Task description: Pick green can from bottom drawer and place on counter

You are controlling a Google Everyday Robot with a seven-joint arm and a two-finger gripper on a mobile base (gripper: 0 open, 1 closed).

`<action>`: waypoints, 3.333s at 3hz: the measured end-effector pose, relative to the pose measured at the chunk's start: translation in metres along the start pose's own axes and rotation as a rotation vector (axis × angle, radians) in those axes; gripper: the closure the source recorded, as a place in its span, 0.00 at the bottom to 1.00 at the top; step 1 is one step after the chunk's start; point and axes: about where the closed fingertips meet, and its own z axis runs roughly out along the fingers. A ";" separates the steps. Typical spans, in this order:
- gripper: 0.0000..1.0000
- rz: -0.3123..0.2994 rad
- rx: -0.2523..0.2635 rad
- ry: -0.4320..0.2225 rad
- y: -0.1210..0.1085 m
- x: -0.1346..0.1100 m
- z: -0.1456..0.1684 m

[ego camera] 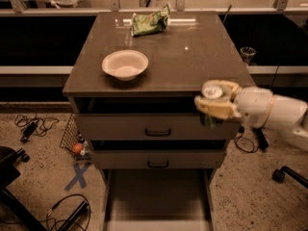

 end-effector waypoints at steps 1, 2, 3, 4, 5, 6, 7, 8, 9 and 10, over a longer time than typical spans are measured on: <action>1.00 -0.009 0.090 -0.072 -0.034 -0.062 -0.004; 1.00 -0.041 0.155 -0.113 -0.095 -0.134 0.004; 1.00 -0.034 0.127 -0.141 -0.146 -0.132 0.038; 1.00 -0.013 0.112 -0.157 -0.199 -0.112 0.084; 1.00 -0.007 0.137 -0.192 -0.243 -0.103 0.110; 1.00 0.006 0.193 -0.172 -0.283 -0.081 0.122; 1.00 0.035 0.223 -0.128 -0.299 -0.058 0.125; 0.98 0.073 0.255 -0.062 -0.309 -0.030 0.124; 0.77 0.073 0.255 -0.062 -0.309 -0.035 0.124; 0.53 0.073 0.254 -0.062 -0.309 -0.037 0.124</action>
Offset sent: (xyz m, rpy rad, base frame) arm 0.1404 -0.0539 0.2196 0.1156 -0.1549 -0.2228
